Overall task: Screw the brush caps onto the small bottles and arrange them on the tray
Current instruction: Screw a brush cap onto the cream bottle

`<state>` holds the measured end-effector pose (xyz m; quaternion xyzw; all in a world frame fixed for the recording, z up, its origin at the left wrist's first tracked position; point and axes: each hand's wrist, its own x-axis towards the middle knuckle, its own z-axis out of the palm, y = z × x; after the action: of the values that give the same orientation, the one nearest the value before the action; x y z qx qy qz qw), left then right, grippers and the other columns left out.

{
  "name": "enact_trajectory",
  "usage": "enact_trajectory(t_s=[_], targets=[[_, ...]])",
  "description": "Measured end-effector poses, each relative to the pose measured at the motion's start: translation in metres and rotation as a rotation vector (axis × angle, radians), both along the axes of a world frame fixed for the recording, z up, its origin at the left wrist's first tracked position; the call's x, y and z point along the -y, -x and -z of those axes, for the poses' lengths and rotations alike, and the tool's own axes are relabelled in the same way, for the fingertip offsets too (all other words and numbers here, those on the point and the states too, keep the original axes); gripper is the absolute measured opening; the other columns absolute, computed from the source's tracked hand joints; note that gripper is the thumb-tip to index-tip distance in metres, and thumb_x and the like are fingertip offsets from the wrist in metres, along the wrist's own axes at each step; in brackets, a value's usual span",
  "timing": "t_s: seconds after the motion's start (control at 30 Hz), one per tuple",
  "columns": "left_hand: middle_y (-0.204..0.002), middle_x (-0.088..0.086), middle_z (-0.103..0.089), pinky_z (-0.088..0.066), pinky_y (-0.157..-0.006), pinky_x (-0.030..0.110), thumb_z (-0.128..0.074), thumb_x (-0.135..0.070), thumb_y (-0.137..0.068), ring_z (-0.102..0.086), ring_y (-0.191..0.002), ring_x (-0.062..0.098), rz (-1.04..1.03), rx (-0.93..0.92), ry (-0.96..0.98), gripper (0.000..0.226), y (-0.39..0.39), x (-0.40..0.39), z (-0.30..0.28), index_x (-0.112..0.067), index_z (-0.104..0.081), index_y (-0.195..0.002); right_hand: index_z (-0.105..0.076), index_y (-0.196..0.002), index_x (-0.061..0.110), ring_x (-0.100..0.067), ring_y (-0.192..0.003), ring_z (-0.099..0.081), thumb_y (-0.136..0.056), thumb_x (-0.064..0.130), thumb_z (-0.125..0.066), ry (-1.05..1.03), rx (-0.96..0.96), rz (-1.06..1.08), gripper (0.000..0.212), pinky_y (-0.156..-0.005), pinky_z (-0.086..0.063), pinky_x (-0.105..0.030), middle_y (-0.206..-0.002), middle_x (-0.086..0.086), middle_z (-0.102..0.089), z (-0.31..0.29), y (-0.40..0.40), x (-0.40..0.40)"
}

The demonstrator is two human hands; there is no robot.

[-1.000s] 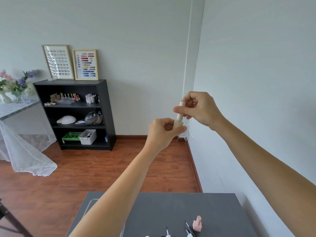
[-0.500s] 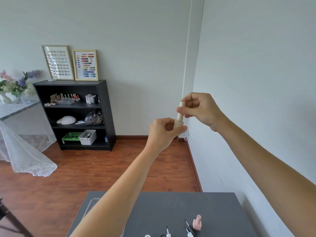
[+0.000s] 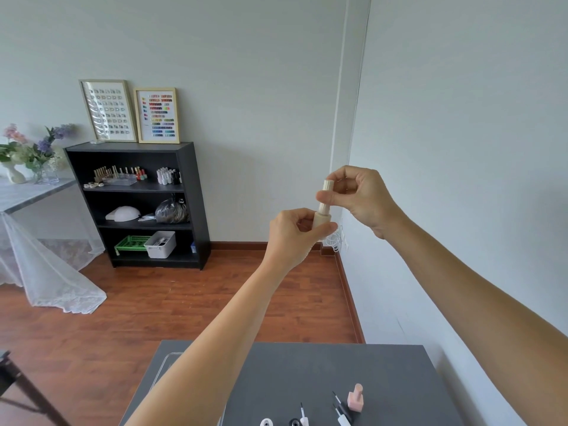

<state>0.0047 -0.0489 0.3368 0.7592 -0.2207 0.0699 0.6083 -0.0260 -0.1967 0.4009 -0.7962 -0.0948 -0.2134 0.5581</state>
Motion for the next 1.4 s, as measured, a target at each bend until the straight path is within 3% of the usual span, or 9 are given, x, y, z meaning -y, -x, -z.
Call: enact_trajectory(t_s=[0.13, 0.27, 0.37, 0.5, 0.67, 0.8, 1.0, 1.17, 1.4], targets=[[-0.063, -0.009, -0.07, -0.043, -0.05, 0.005, -0.085, -0.033, -0.075, -0.058, -0.05, -0.007, 0.019, 0.007, -0.002, 0.018, -0.001, 0.001, 0.0, -0.019, -0.077, -0.082, -0.057, -0.087, 0.014, -0.018, -0.071, -0.054, -0.057, 0.052, -0.081, 0.106, 0.036, 0.075, 0.053, -0.072, -0.049, -0.036, -0.077, -0.004, -0.058, 0.004, -0.002, -0.001], [-0.065, -0.008, -0.072, -0.043, -0.05, 0.004, -0.085, -0.035, -0.075, -0.059, -0.051, -0.006, 0.026, -0.014, 0.0, 0.02, -0.002, 0.001, 0.001, -0.019, -0.077, -0.083, -0.057, -0.128, 0.011, -0.009, -0.116, -0.063, -0.09, 0.025, -0.065, 0.011, -0.088, -0.191, 0.041, -0.098, -0.048, -0.023, -0.123, -0.002, -0.066, 0.003, -0.001, 0.009], [-0.067, -0.005, -0.073, -0.044, -0.051, 0.005, -0.085, -0.035, -0.075, -0.06, -0.052, -0.004, 0.029, -0.019, 0.008, 0.019, -0.003, 0.002, 0.002, -0.019, -0.077, -0.082, -0.061, -0.124, 0.001, -0.019, -0.103, -0.072, -0.094, 0.002, -0.059, -0.065, -0.061, -0.229, 0.03, -0.089, -0.054, -0.024, -0.112, -0.014, -0.071, 0.003, 0.002, 0.013], [-0.07, 0.001, -0.075, -0.045, -0.052, 0.008, -0.084, -0.035, -0.077, -0.061, -0.055, 0.001, 0.022, -0.009, 0.007, 0.019, -0.002, 0.006, 0.003, -0.019, -0.077, -0.084, -0.066, -0.107, 0.0, -0.023, -0.081, -0.076, -0.086, 0.003, -0.069, -0.098, -0.012, -0.118, 0.021, -0.082, -0.057, -0.027, -0.092, -0.014, -0.075, 0.004, 0.0, 0.008], [-0.074, 0.009, -0.074, -0.048, -0.067, 0.026, -0.08, -0.032, -0.082, -0.062, -0.067, 0.013, 0.173, -0.05, 0.015, 0.011, -0.001, 0.003, -0.001, -0.021, -0.076, -0.086, -0.067, -0.107, 0.001, -0.029, -0.091, -0.074, -0.085, 0.013, -0.067, -0.153, -0.049, -0.277, 0.025, -0.082, -0.057, -0.028, -0.094, -0.014, -0.075, 0.003, 0.003, 0.017], [-0.076, -0.001, -0.066, -0.043, -0.074, 0.034, -0.073, -0.023, -0.09, -0.056, -0.074, 0.018, 0.329, -0.05, 0.024, 0.004, 0.0, 0.001, -0.001, -0.023, -0.073, -0.086, -0.068, -0.104, 0.005, -0.029, -0.088, -0.074, -0.084, 0.019, -0.065, -0.158, -0.064, -0.343, 0.024, -0.082, -0.057, -0.031, -0.091, -0.011, -0.074, 0.003, 0.005, 0.019], [-0.067, -0.004, -0.061, -0.04, -0.053, 0.017, -0.073, -0.03, -0.089, -0.049, -0.055, 0.007, 0.127, 0.031, 0.026, 0.017, 0.001, 0.01, 0.013, -0.014, -0.073, -0.093, -0.068, -0.098, 0.007, -0.021, -0.074, -0.074, -0.09, 0.008, -0.067, -0.075, 0.029, -0.104, 0.009, -0.078, -0.059, -0.032, -0.081, -0.009, -0.074, 0.015, 0.001, 0.006], [-0.045, -0.02, -0.052, -0.033, -0.046, 0.01, -0.074, -0.03, -0.087, -0.041, -0.042, 0.002, -0.003, 0.068, -0.017, 0.015, 0.006, 0.017, 0.031, -0.017, -0.07, -0.081, -0.07, -0.091, 0.018, -0.018, -0.074, -0.076, -0.09, 0.012, -0.068, -0.047, 0.06, 0.062, 0.006, -0.078, -0.06, -0.033, -0.078, -0.002, -0.076, 0.037, 0.001, -0.004], [-0.078, -0.003, -0.074, -0.042, -0.053, 0.008, -0.079, -0.035, -0.083, -0.058, -0.058, 0.0, 0.04, -0.131, -0.143, 0.024, 0.01, 0.004, 0.093, -0.018, -0.074, -0.1, -0.069, -0.093, 0.016, -0.015, -0.088, -0.075, -0.089, 0.018, -0.069, -0.023, -0.19, -0.005, 0.004, -0.083, -0.055, -0.023, -0.089, -0.005, -0.078, 0.103, 0.005, 0.008]])
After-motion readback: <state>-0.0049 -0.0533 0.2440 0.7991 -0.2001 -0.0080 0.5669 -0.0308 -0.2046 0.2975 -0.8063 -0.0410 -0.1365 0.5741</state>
